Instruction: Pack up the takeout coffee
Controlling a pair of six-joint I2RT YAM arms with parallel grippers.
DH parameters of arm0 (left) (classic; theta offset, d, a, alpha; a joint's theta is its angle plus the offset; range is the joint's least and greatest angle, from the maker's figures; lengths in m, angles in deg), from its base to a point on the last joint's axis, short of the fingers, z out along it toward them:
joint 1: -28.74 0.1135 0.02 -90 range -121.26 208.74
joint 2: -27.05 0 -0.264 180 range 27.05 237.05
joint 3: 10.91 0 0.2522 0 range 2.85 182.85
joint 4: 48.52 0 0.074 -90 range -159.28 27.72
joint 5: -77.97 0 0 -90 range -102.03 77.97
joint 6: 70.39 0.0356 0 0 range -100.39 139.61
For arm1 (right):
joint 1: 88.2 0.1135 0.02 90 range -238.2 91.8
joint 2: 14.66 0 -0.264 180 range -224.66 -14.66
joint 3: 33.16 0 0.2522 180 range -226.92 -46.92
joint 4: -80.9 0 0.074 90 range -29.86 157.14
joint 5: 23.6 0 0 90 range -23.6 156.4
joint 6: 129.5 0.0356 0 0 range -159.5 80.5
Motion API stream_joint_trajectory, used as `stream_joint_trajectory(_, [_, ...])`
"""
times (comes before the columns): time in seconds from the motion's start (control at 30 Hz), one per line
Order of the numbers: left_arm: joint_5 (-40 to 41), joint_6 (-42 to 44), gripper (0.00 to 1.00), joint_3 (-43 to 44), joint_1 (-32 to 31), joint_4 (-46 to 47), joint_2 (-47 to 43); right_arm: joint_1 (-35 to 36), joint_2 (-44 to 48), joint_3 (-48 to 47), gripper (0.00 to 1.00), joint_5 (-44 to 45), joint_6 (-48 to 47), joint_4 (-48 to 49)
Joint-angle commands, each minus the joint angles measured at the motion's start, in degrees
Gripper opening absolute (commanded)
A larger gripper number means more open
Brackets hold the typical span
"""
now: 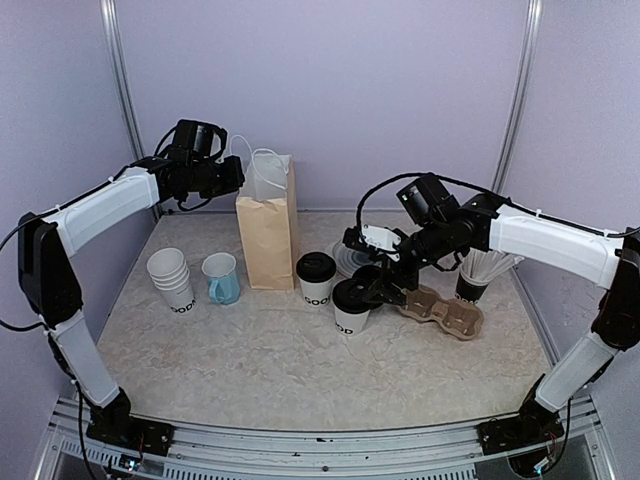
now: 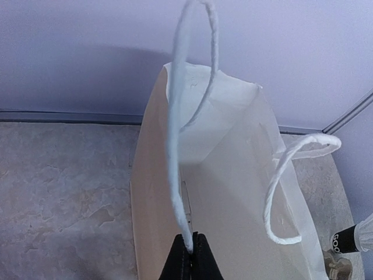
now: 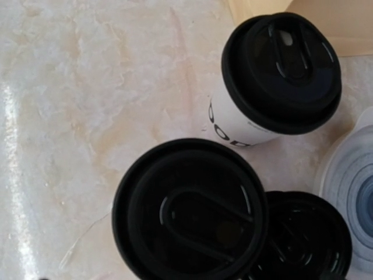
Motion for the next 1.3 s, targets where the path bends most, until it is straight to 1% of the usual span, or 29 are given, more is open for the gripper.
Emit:
stream_joint_trajectory(0.0, [-1.26,-0.4,0.0,1.74,0.31,1.63,0.21,-0.78,0.71,0.08,1.0,-0.52,-0.4,0.55])
stream_joint_trajectory(0.07, [-1.73,-0.53,0.0,1.42,0.34,3.4,-0.54,-0.9,0.61,-0.64,0.99,-0.66,-0.32,0.1])
stream_joint_trajectory(0.27, [-2.85,-3.22,0.0,-3.21,0.31,13.92,-6.43,-1.42,1.39,-5.46,0.99,0.45,-0.66,-0.94])
stream_joint_trajectory(0.53, [-6.89,-6.9,0.0,-5.7,-0.62,21.41,-9.98,-1.64,-1.05,-14.6,0.99,2.69,0.86,-0.9])
stream_joint_trajectory(0.63, [-6.9,-8.18,0.0,-6.83,-1.64,23.92,-11.75,-1.66,-2.55,-19.04,0.98,3.59,2.52,-0.57])
stream_joint_trajectory(0.73, [-2.68,-7.76,0.0,-7.82,-4.58,24.58,-14.3,-1.68,-4.37,-25.6,0.97,2.95,5.64,0.09])
stream_joint_trajectory(0.8, [2.75,-6.23,0.0,-8.59,-7.73,24.58,-16.56,-1.69,-6.37,-30.74,0.96,1.58,8.09,-0.33])
stream_joint_trajectory(0.93, [11.4,-3.86,0.0,-10.58,-14.6,24.31,-20.88,-1.73,-10.83,-42.29,0.95,-3.88,12.18,-2.71])
stream_joint_trajectory(1.1, [18.09,-4.3,0.0,-14.32,-19.58,22.95,-25.9,-1.67,-13.13,-46.83,0.93,-12.46,15.42,-3.25])
stream_joint_trajectory(1.27, [24.94,-7.46,0.0,-19.53,-25.7,20.58,-31.89,-1.5,-13.04,-45.64,0.93,-17.73,16.46,-4.07])
